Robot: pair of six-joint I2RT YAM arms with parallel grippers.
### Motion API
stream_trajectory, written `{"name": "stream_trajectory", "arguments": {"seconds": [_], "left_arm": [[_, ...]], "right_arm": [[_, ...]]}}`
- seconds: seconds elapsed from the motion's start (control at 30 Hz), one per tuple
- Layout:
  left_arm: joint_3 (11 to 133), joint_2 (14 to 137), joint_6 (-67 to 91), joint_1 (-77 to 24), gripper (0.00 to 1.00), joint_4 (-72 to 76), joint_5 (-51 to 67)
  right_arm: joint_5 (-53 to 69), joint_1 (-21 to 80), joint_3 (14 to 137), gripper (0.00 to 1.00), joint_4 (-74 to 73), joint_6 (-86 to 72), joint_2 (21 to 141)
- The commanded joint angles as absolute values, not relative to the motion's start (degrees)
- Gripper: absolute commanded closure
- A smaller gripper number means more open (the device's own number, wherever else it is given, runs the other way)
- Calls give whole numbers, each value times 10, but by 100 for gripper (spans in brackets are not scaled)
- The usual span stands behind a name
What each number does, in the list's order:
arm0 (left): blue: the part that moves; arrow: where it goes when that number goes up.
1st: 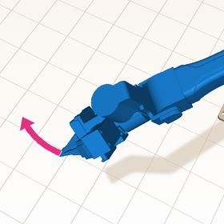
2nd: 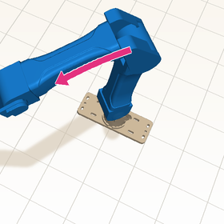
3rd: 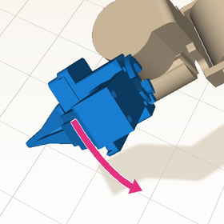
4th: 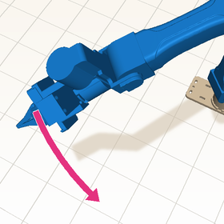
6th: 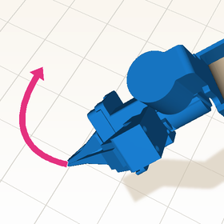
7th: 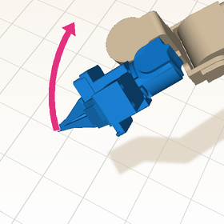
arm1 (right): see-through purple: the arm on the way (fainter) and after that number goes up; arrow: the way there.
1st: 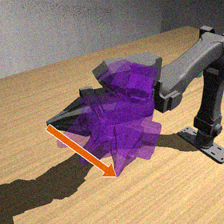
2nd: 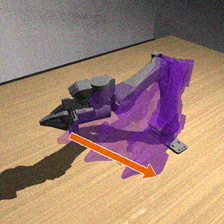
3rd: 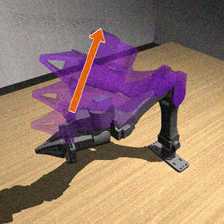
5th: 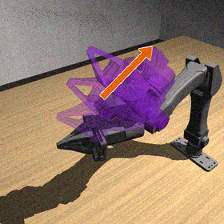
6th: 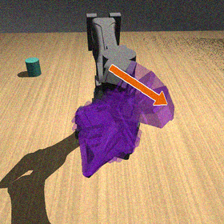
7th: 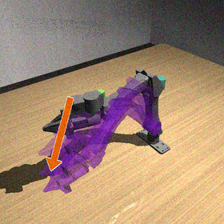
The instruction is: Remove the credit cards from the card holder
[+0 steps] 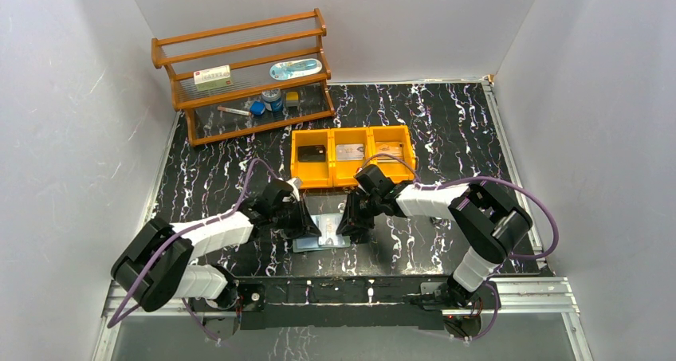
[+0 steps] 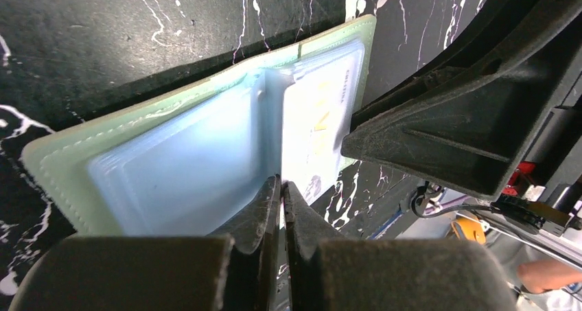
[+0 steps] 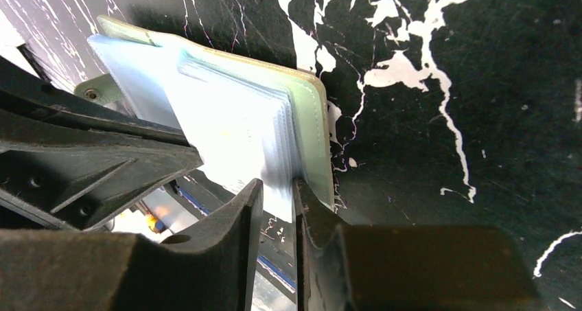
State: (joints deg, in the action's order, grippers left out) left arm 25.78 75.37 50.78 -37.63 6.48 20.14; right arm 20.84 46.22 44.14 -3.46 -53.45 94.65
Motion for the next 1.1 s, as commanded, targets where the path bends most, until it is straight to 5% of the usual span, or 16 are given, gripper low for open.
{"name": "stream_trajectory", "arguments": {"seconds": [0.0,0.43,0.67,1.07], "left_arm": [[266,721,477,-376,100,19,170],[283,708,441,-376,100,-58,134],[283,705,453,-376,100,-43,144],[265,690,495,-376,71,13,163]], "right_arm": [[182,464,447,69,-64,-526,948],[173,464,464,80,-79,-508,935],[187,475,517,75,-71,-491,904],[200,476,475,68,-39,-514,967]]}}
